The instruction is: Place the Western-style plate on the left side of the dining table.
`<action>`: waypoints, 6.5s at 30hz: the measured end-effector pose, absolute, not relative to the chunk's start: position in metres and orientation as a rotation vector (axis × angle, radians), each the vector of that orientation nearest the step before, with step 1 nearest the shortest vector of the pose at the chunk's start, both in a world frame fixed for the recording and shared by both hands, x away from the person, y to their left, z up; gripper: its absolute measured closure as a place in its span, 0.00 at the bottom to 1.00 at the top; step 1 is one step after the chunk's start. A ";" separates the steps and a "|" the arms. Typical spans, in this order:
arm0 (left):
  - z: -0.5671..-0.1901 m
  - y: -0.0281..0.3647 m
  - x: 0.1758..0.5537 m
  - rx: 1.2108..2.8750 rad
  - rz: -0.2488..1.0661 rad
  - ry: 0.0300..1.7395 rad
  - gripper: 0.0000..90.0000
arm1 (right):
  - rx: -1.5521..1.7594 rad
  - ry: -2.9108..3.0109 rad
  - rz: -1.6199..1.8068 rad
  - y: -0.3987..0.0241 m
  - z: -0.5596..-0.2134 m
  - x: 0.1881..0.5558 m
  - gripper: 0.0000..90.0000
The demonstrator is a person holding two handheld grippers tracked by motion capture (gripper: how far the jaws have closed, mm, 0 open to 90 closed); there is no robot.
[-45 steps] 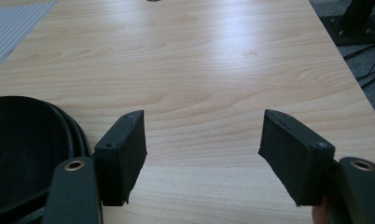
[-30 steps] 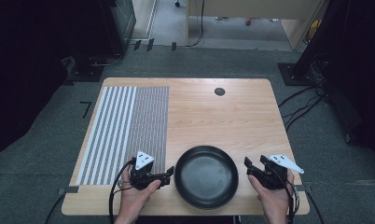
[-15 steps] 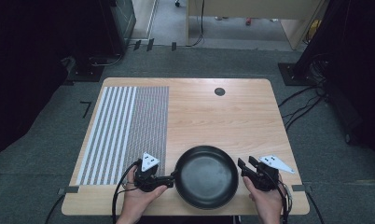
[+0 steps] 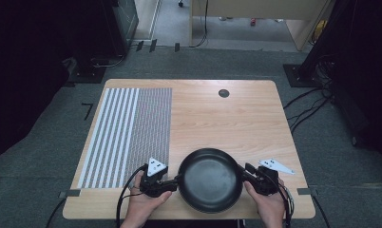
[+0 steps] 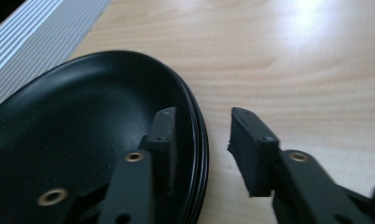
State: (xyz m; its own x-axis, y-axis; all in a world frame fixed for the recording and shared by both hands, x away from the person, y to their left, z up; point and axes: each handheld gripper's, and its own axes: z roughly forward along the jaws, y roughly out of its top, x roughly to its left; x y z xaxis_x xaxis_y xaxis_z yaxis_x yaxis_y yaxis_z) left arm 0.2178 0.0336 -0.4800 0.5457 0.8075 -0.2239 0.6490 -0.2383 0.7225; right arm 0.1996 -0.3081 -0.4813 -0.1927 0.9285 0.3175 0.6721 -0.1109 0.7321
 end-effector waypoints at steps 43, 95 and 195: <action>-0.471 0.050 0.221 1.960 0.045 1.194 0.75 | 1.975 1.861 1.452 -0.304 -0.497 0.198 0.95; -0.464 0.068 0.229 1.915 -0.092 1.201 0.80 | 2.128 1.600 1.687 -0.288 -0.498 0.196 0.96; -0.473 0.242 0.329 1.453 0.078 1.630 0.81 | 1.892 2.063 1.564 -0.085 -0.455 0.429 0.94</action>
